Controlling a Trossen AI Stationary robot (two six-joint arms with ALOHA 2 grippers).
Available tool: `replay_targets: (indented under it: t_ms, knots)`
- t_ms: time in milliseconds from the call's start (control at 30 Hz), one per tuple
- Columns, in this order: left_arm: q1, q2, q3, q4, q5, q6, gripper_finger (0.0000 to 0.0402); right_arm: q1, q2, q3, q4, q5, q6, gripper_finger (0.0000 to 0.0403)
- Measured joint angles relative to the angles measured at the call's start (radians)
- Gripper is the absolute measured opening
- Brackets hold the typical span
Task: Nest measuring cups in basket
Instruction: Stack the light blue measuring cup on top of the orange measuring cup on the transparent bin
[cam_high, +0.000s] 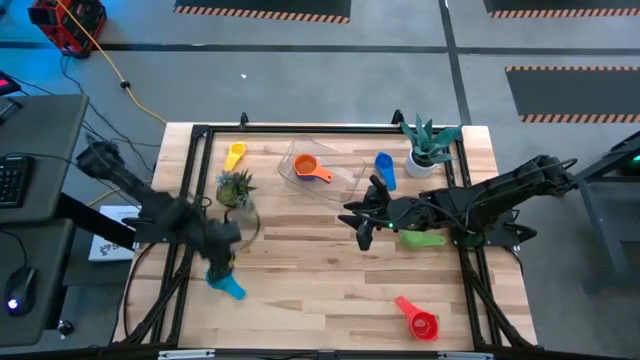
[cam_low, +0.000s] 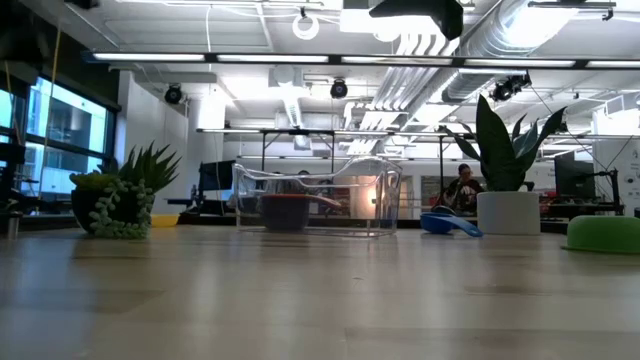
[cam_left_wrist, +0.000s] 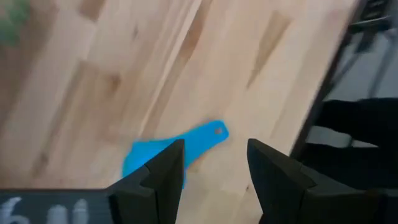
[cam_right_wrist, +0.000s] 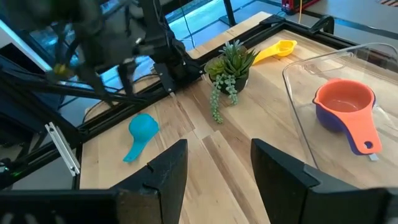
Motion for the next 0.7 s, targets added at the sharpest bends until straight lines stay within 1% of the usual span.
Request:
replay_targets:
  t_ms: [100, 200, 300, 433, 567, 633, 700]
  knots:
    - [-0.093, 0.116, -0.002, -0.007, -0.027, -0.145, 0.0163, 0.0, 0.0, 0.0, -0.01, -0.005, 0.0, 0.0167]
    - [-0.144, 0.233, -0.002, 0.04, -0.02, -0.223, 0.0163, 0.0, 0.0, 0.0, -0.031, -0.006, 0.0, 0.0167]
    - [-0.163, 0.339, 0.022, 0.073, 0.0, -0.263, 0.0163, 0.0, 0.0, 0.0, -0.064, -0.006, -0.001, 0.0167]
    - [-0.166, 0.447, 0.111, 0.059, 0.0, -0.274, 0.0163, 0.0, 0.0, 0.0, -0.103, -0.007, 0.0, 0.0167]
    - [-0.166, 0.538, 0.204, -0.001, -0.011, -0.277, 0.0163, 0.0, 0.0, 0.0, -0.12, -0.008, 0.0, 0.0167]
    - [-0.171, 0.585, 0.231, -0.046, -0.015, -0.287, 0.0163, -0.004, 0.0, 0.0, -0.126, -0.008, -0.001, 0.0167]
    - [-0.171, 0.627, 0.242, -0.053, -0.01, -0.302, 0.0163, -0.007, 0.0, 0.0, -0.138, -0.008, 0.0, 0.0167]
